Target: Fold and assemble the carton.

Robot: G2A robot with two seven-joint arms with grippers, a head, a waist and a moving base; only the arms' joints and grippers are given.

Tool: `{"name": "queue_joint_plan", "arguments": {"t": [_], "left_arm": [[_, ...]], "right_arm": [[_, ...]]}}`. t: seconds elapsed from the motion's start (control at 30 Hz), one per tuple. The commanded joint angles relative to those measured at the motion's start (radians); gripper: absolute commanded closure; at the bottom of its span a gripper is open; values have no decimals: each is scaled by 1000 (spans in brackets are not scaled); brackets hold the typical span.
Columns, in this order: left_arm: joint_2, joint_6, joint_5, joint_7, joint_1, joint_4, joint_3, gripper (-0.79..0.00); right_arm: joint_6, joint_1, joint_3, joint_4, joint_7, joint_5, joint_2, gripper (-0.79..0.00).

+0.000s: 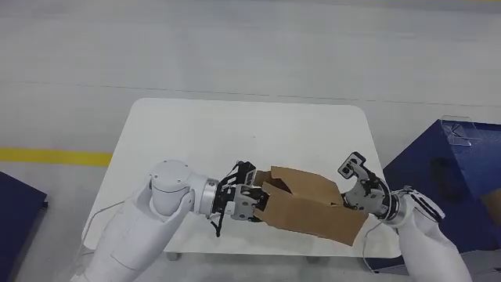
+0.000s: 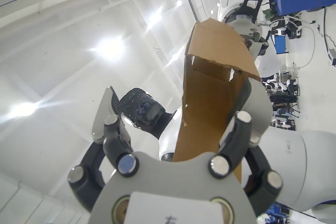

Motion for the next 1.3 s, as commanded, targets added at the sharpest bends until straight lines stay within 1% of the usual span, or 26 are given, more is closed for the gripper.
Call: {"name": "queue_joint_plan", "arguments": {"t": [0.0,0.03,0.07,0.1,0.13,0.17,0.23,0.27,0.43,0.47,0.5,1.27], "left_arm": [[-1,0,-1,0,-5,6,13,0],[-1,0,1,1,-8,9,19,0],[-1,-2,2,6,-11,11,23,0],[-2,-3,-1,9,-13,13,26,0],[-2,-5,-2,12,-15,16,29,0],[-2,-6,0,18,-17,18,32,0],[-2,-1,-2,25,-19,27,38,0],[-2,7,-4,31,-21,34,39,0],[0,8,-2,43,-30,43,46,0],[0,6,-3,49,-31,43,43,-354],[1,2,-1,60,-31,41,39,-785],[4,2,5,70,-32,38,33,-785]], "right_arm": [[4,-5,-12,-14,-1,1,0,-440],[2,-5,-14,-19,-8,1,0,-376],[0,-4,-19,-23,-16,-3,0,-369],[-3,-3,-25,-26,-22,-7,0,-339],[-3,-3,-31,-29,-27,-9,0,-256],[-4,-1,-36,-32,-32,-13,0,-212],[-8,1,-44,-37,-33,-21,1,-163],[-7,1,-46,-38,-35,-20,1,0],[6,7,-51,-32,-68,-32,4,0],[6,7,-51,-32,-68,-32,4,0],[6,7,-51,-32,-68,-32,4,0],[6,7,-51,-32,-68,-32,4,0]]}}
